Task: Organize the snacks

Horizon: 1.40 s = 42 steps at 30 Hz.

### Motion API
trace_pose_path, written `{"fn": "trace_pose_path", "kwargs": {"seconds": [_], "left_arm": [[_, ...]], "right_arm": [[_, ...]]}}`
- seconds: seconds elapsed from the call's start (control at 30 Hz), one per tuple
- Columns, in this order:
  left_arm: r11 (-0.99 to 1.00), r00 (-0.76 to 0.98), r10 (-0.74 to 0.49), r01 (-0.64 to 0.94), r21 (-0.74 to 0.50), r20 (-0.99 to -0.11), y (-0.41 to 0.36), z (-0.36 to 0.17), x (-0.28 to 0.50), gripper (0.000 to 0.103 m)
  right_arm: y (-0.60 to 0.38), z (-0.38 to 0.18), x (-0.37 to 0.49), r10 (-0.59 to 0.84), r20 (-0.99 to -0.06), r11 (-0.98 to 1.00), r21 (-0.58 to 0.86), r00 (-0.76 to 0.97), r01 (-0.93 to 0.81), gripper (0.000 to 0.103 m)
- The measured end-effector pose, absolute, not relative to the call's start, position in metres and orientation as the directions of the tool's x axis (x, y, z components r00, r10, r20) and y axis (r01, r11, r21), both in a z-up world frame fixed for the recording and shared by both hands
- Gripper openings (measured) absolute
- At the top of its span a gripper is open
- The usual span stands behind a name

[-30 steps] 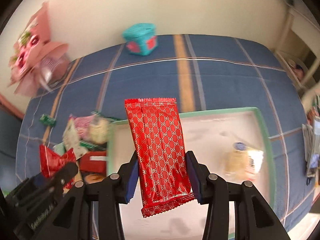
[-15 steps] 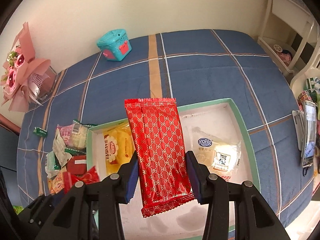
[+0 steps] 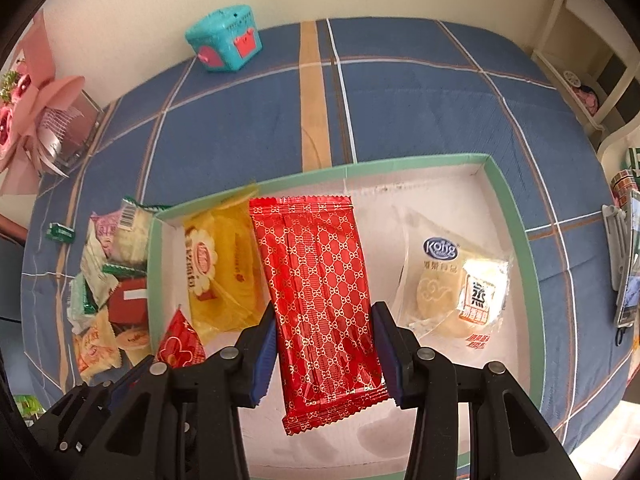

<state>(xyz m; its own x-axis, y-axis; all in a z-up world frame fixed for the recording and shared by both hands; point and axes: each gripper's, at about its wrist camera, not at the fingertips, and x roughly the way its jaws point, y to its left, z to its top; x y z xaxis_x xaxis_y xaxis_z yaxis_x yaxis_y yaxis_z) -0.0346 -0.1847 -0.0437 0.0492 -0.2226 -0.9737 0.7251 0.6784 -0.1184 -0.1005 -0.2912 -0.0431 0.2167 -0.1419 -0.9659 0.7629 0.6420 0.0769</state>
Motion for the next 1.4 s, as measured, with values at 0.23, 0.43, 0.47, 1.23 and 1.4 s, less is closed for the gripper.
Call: {"fn": "trace_pose_path", "kwargs": {"seconds": [0.23, 0.43, 0.47, 1.23, 1.4], "left_arm": [[0.671, 0.048, -0.205, 0.734, -0.104, -0.978, -0.188, -0.05, -0.038, 0.061], [0.664, 0.048, -0.19, 0.742, -0.092, -0.981, -0.193, -0.054, -0.04, 0.062], [0.664, 0.05, -0.189, 0.743, -0.09, -0.981, -0.194, -0.054, -0.04, 0.062], [0.717, 0.123, -0.285, 0.686, -0.126, -0.951, -0.167, -0.011, -0.015, 0.076], [0.79, 0.172, -0.259, 0.604, -0.106, -0.951, -0.144, -0.012, 0.012, 0.077]], "right_arm": [[-0.291, -0.054, -0.098, -0.124, -0.975, 0.64, 0.063, 0.183, 0.766, 0.048], [-0.288, -0.056, -0.093, -0.122, -0.977, 0.647, 0.056, 0.175, 0.76, 0.05], [-0.286, -0.055, -0.092, -0.124, -0.977, 0.648, 0.054, 0.175, 0.759, 0.052], [-0.289, -0.011, -0.103, -0.199, -0.946, 0.628, 0.076, 0.254, 0.774, 0.058], [-0.29, -0.013, -0.103, -0.193, -0.95, 0.627, 0.072, 0.245, 0.775, 0.058]]}}
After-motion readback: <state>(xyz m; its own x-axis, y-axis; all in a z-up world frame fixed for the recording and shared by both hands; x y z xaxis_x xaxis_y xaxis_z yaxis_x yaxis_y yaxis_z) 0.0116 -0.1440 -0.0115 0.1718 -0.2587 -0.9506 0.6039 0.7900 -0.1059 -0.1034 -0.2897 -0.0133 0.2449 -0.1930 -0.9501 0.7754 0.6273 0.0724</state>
